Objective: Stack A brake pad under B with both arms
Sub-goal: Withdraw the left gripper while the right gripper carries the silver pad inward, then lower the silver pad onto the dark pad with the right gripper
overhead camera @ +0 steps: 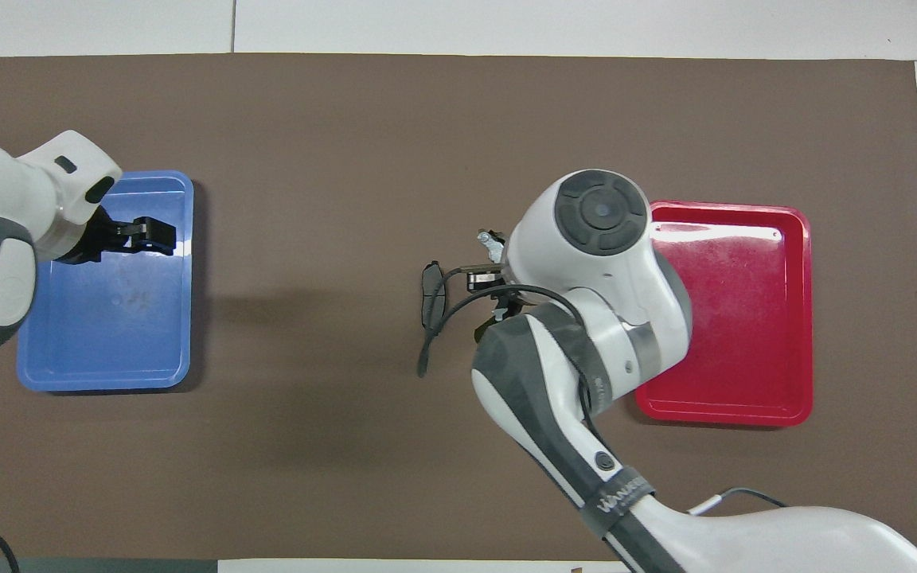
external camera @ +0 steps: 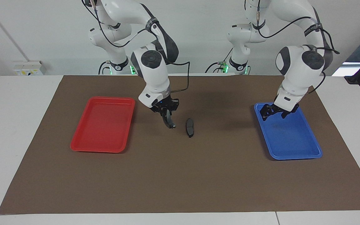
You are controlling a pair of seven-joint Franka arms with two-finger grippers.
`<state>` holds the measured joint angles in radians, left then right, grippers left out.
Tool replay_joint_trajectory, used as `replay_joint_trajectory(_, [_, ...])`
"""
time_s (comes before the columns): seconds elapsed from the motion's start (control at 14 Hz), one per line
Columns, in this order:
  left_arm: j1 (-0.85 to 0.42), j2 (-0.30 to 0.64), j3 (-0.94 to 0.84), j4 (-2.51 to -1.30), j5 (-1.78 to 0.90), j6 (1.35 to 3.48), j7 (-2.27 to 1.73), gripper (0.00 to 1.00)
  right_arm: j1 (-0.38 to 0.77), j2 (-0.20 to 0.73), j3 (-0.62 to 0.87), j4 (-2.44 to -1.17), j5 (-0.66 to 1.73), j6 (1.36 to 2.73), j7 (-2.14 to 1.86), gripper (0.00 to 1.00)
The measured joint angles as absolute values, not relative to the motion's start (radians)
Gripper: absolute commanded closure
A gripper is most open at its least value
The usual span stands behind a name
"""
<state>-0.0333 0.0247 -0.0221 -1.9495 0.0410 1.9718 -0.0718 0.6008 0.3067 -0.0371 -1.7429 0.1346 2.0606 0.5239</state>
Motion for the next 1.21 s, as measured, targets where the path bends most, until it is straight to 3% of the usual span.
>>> replay_joint_trajectory(0.29, [0.045, -0.039, -0.020, -1.795, 0.019, 1.724, 0.015, 0.01, 0.700, 0.507, -0.038, -1.599, 0.134, 2.150, 0.626, 0.99])
replay_joint_trajectory(0.57, [0.047, -0.027, -0.028, -1.617, 0.017, 1.551, 0.017, 0.01, 0.688, 0.545, -0.051, -1.600, 0.134, 2.189, 0.617, 0.99])
replay_joint_trajectory(1.21, [0.043, -0.024, -0.039, -1.711, 0.014, 1.630, 0.018, 0.01, 0.688, 0.543, -0.051, -1.630, 0.134, 2.188, 0.571, 0.99])
